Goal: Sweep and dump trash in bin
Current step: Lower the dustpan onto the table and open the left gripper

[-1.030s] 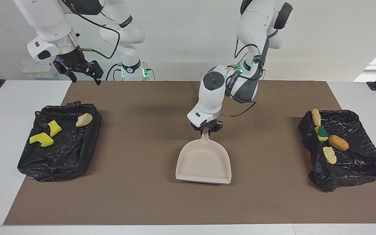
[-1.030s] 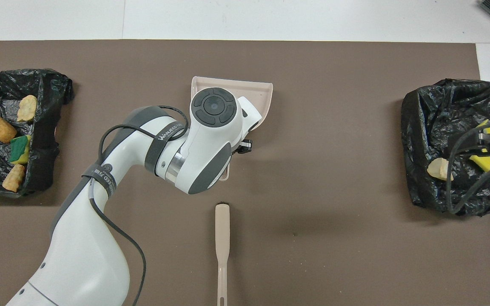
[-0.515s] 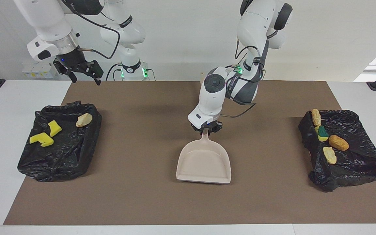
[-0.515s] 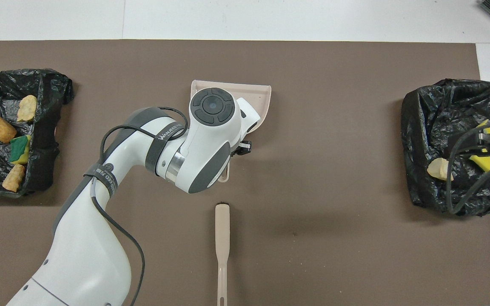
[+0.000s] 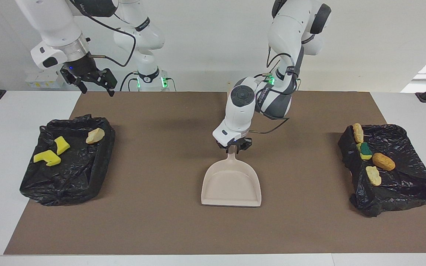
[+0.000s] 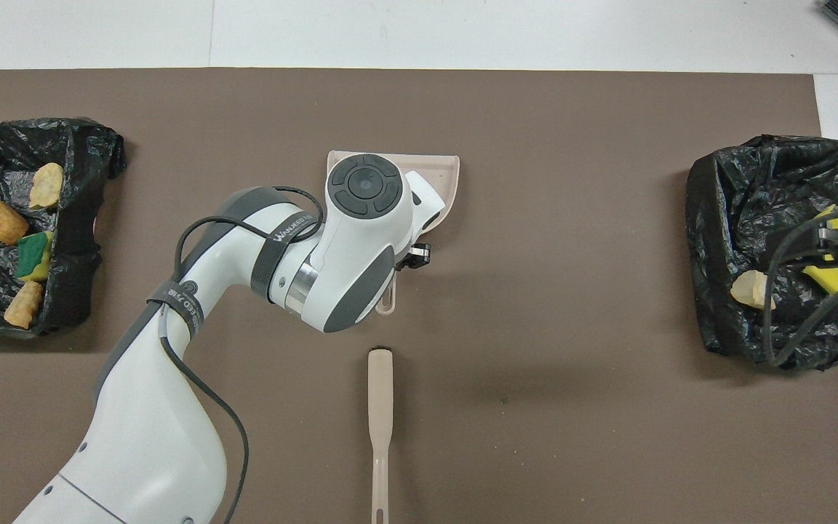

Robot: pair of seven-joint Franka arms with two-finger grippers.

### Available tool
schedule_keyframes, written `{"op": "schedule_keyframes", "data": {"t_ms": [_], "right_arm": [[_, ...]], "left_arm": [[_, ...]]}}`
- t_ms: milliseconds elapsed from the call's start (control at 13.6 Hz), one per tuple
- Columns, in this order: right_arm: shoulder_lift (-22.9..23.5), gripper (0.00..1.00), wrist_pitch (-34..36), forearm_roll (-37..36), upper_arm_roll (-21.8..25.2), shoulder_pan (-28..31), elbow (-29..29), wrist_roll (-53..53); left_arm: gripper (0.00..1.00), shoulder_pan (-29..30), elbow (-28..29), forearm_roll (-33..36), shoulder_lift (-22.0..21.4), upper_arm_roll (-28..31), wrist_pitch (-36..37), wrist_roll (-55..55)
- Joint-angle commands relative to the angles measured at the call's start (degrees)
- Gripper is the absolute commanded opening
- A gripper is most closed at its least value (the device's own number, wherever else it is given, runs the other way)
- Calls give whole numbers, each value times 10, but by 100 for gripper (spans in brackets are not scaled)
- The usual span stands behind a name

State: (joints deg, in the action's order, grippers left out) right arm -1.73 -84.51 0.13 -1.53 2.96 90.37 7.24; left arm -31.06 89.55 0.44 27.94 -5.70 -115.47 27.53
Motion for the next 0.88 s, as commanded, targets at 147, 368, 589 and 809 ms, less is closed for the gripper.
{"op": "schedule_keyframes", "data": {"t_ms": [147,368,589,809], "right_arm": [[-13,100,-14,10,0,3,15,-4],[-13,100,-14,10,0,2,15,-4],[-13,100,-14,10,0,3,15,-4],[-13,100,-14,10,0,2,15,-4]], "left_arm": [[78,-6,12,-4,-16,10,-5,3],[100,9,25,3,-58,17,49,-5],[100,38,71,53,-121,25,97,-9],[100,83,136,68,-198,26,96,-21]]}}
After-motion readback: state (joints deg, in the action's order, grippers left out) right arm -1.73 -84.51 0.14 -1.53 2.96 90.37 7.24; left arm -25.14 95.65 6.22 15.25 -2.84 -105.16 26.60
